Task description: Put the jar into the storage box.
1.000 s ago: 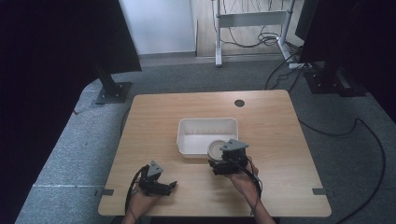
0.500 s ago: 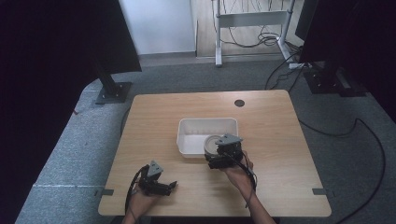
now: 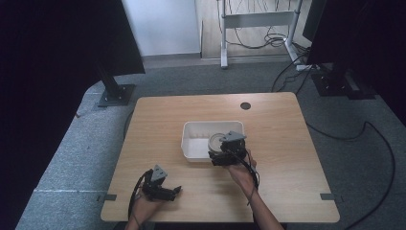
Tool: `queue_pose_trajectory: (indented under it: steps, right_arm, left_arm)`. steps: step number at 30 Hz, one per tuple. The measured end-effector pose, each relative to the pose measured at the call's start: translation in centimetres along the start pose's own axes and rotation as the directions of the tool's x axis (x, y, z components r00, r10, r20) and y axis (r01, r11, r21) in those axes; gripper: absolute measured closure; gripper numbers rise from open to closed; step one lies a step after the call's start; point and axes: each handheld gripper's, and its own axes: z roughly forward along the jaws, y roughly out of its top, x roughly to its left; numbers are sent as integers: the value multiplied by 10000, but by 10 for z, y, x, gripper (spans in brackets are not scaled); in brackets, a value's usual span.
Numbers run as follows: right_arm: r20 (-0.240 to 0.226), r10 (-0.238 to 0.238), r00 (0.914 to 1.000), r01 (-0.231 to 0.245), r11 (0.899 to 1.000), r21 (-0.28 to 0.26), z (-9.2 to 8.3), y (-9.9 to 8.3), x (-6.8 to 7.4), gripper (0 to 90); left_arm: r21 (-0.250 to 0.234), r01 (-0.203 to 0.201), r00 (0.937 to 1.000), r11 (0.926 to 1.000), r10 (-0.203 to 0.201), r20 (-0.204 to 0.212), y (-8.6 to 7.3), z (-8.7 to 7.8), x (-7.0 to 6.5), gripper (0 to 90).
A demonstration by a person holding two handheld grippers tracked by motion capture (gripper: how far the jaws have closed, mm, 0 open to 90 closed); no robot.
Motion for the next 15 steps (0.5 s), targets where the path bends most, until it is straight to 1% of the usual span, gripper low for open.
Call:
queue_pose_trajectory:
  steps: [5,15]
  right_arm:
    - [163,1,9999,0,10000,-48,6,4,-2,91]
    - [250,66,9997,-66,10000,5,21,9,1,91]
  left_arm:
    - [1,0,10000,10000,0,1,0,0,0,22]
    - [8,-8,10000,10000,8,2,0,0,0,22]
